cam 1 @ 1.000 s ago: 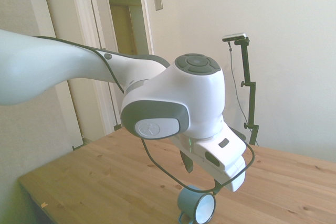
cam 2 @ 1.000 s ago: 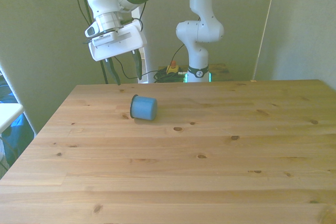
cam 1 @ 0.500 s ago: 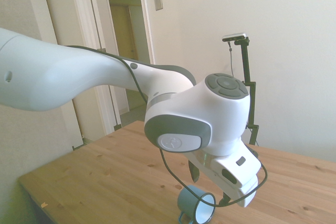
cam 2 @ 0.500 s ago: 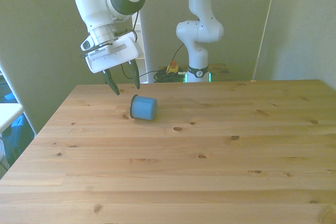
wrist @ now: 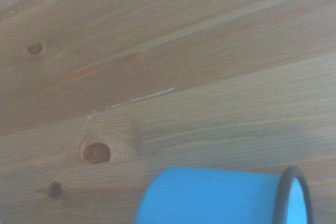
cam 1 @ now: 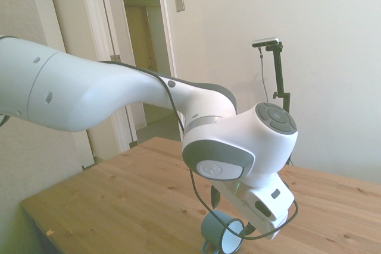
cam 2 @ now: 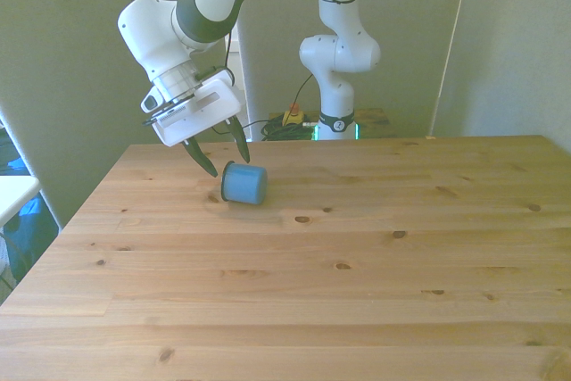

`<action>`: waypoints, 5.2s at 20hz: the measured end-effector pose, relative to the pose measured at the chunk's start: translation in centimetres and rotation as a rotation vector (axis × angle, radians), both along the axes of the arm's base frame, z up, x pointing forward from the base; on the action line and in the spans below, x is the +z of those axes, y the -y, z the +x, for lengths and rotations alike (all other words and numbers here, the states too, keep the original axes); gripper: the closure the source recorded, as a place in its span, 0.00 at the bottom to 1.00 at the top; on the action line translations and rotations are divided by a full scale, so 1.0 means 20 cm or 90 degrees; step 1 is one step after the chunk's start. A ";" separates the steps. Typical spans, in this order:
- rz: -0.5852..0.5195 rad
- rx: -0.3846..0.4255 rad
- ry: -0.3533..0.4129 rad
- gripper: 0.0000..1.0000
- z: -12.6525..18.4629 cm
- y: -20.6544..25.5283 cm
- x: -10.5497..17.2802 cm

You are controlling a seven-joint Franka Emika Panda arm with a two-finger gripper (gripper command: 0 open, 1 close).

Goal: Flip the mug upright

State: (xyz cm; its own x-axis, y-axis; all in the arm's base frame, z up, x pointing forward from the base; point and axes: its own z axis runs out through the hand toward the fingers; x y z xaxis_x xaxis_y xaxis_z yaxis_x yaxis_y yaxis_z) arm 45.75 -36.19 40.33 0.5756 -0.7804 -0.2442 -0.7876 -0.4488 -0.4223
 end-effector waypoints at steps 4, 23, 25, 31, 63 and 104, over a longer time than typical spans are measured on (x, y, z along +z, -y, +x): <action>0.017 0.021 0.004 0.00 0.02 -0.04 -0.05; 0.096 0.086 0.072 0.00 -0.08 -0.07 -0.07; 0.103 0.087 0.076 0.00 -0.06 -0.08 -0.08; 0.130 0.099 0.087 0.00 -0.02 -0.09 -0.17; 0.161 0.131 0.080 1.00 0.01 -0.08 -0.19; -0.294 0.044 0.046 1.00 0.54 -0.84 -0.04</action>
State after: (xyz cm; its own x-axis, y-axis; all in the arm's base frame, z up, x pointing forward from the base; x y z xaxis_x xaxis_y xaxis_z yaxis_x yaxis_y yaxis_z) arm 56.51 -19.38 39.62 0.6329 -0.7571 0.1619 -0.7253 -0.6530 -0.2182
